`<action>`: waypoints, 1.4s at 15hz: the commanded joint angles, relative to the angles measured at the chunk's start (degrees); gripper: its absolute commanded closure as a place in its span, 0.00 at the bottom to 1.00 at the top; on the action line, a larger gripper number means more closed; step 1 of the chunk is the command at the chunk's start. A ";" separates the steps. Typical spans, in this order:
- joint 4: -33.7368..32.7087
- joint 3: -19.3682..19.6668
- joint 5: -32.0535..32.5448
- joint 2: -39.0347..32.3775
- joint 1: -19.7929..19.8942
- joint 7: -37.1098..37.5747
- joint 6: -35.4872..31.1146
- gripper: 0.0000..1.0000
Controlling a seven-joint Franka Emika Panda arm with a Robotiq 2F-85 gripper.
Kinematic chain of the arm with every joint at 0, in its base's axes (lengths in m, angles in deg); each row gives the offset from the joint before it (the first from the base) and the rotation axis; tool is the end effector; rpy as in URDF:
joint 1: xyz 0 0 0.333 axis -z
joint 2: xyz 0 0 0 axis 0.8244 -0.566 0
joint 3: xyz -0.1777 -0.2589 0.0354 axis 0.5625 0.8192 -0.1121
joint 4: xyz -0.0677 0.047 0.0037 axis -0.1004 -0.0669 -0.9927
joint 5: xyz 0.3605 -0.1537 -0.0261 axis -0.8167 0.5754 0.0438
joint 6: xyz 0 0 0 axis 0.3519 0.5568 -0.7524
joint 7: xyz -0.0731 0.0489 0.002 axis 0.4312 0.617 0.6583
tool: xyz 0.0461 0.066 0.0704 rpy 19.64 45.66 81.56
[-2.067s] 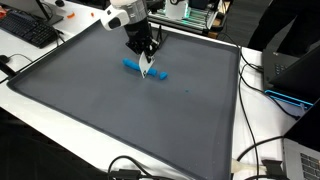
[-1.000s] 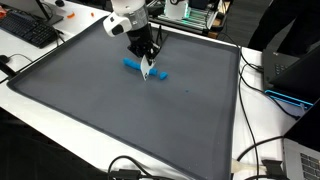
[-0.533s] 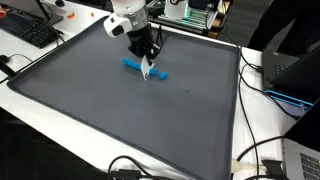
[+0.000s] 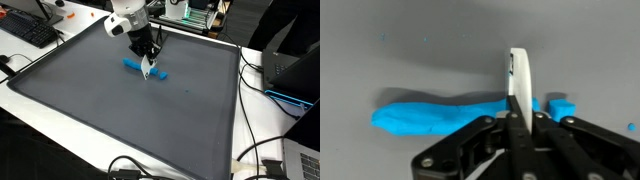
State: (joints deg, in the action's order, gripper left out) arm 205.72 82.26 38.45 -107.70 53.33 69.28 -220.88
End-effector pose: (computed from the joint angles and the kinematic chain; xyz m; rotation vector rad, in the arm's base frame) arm 0.5818 0.0774 0.2288 -2.9885 -0.1224 0.2035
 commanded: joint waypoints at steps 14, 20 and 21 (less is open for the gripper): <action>1.03 -0.29 -2.26 2.42 0.01 3.26 7.03 0.99; 1.41 0.15 -2.16 5.64 0.72 2.23 6.48 0.99; 1.43 0.39 -1.98 6.08 0.78 2.29 6.18 0.99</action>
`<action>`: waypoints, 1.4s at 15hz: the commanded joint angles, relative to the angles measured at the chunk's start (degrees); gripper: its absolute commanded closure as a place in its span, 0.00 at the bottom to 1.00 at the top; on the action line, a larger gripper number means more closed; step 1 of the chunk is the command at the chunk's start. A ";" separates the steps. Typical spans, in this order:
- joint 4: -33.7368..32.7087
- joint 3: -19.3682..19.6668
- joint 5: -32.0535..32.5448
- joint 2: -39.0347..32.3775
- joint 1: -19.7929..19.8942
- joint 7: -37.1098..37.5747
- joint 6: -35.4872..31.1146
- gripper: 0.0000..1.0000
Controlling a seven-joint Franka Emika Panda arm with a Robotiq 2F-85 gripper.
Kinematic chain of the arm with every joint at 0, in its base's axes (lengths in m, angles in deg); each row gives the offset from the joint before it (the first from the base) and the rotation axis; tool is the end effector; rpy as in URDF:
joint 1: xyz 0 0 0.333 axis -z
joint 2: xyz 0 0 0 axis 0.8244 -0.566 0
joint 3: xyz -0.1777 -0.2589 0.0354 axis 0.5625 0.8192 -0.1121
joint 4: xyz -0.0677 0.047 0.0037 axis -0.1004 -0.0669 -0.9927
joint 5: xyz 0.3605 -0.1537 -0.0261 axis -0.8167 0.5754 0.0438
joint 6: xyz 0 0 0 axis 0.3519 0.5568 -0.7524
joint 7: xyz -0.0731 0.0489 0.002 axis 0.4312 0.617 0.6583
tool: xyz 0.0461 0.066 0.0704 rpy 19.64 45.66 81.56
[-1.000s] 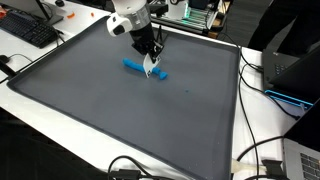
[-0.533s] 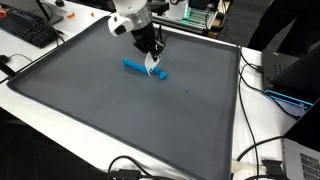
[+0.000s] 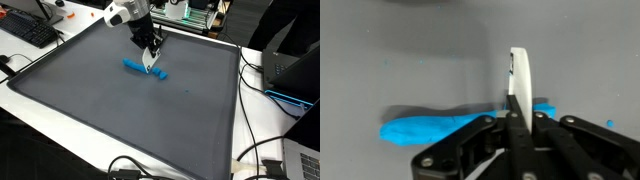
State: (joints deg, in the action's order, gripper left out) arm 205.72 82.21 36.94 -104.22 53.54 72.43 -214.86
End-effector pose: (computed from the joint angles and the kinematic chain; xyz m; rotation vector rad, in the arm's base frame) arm 0.5749 0.0778 0.2570 -2.9670 -0.0269 0.2754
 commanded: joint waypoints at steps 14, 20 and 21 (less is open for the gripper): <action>1.37 1.91 1.01 1.05 1.15 -3.53 -4.90 0.99; 1.28 2.11 2.28 -0.54 1.10 -3.24 -6.89 0.99; 1.25 2.23 2.78 -0.80 0.97 -3.04 -7.18 0.99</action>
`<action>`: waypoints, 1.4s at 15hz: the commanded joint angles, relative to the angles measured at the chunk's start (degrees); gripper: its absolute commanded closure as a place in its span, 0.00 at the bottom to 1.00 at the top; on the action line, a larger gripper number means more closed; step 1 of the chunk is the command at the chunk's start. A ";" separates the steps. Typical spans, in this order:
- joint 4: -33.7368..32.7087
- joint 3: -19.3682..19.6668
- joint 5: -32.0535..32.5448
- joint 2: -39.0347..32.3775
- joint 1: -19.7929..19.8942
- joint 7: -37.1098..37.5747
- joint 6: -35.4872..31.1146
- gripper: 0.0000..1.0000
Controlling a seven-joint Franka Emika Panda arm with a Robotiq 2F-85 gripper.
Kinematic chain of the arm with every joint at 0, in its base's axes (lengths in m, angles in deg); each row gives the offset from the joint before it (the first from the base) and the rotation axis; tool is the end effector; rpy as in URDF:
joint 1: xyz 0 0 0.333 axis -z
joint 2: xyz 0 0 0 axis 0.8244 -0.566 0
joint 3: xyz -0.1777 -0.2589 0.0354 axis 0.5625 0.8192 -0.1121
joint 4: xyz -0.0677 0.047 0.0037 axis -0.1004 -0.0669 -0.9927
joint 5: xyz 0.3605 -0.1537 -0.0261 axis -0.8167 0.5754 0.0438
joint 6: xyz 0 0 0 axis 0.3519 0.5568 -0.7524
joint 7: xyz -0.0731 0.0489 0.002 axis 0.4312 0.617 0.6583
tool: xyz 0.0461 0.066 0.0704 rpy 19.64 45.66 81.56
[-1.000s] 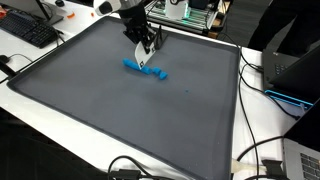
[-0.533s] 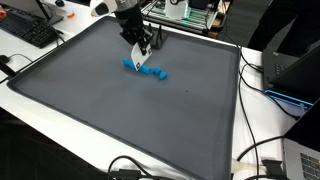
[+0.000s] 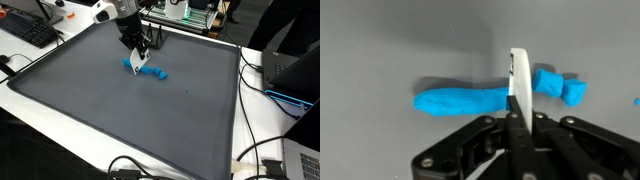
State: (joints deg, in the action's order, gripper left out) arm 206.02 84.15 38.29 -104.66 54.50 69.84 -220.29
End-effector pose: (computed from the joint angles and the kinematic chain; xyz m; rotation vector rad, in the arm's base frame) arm 0.5868 0.0467 0.2565 -3.0025 -0.0340 0.1434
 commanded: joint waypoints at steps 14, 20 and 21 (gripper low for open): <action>2.06 0.34 5.51 -2.61 -0.93 0.13 -3.32 0.99; 2.14 0.11 5.08 -3.31 -0.81 0.03 -2.56 0.99; 2.06 -0.21 4.15 -3.42 -0.50 -0.23 -2.01 0.99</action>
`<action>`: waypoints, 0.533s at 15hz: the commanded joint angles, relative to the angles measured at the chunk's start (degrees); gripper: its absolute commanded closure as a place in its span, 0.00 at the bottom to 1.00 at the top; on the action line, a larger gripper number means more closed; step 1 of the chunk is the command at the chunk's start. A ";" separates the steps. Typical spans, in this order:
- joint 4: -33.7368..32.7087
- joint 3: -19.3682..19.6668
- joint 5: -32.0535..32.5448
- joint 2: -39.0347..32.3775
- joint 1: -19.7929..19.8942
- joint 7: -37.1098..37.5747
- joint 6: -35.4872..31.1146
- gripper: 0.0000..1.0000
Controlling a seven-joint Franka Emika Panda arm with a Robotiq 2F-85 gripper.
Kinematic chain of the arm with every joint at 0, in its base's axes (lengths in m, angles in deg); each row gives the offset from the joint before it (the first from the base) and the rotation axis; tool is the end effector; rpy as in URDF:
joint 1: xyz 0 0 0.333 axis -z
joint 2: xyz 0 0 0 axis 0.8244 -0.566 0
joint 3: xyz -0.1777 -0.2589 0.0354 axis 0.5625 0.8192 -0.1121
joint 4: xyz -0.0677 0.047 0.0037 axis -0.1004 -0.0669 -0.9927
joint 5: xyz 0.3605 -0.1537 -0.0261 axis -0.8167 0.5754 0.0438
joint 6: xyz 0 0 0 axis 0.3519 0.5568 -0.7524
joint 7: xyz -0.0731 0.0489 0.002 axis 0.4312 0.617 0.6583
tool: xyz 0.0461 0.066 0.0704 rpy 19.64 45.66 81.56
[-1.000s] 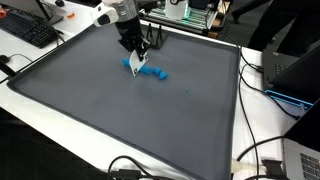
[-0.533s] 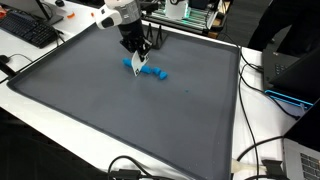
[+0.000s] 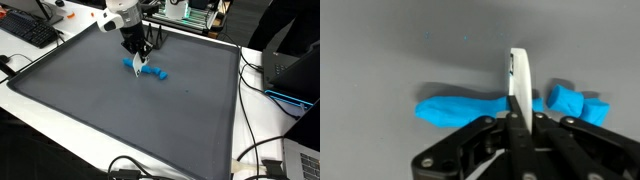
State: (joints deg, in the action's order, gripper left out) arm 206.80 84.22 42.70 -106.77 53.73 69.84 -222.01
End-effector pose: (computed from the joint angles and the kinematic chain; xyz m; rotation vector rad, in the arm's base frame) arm 0.5816 0.0518 0.2317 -3.0544 -0.1322 0.1771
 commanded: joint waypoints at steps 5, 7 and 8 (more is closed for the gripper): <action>1.04 -0.97 -3.78 -1.28 1.03 0.27 1.25 0.99; 1.07 -0.95 -4.66 -1.18 1.06 0.54 1.65 0.99; 1.03 -0.86 -4.94 -1.13 1.07 0.79 2.06 0.99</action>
State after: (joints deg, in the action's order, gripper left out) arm 206.79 84.14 39.55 -106.95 54.28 70.00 -221.71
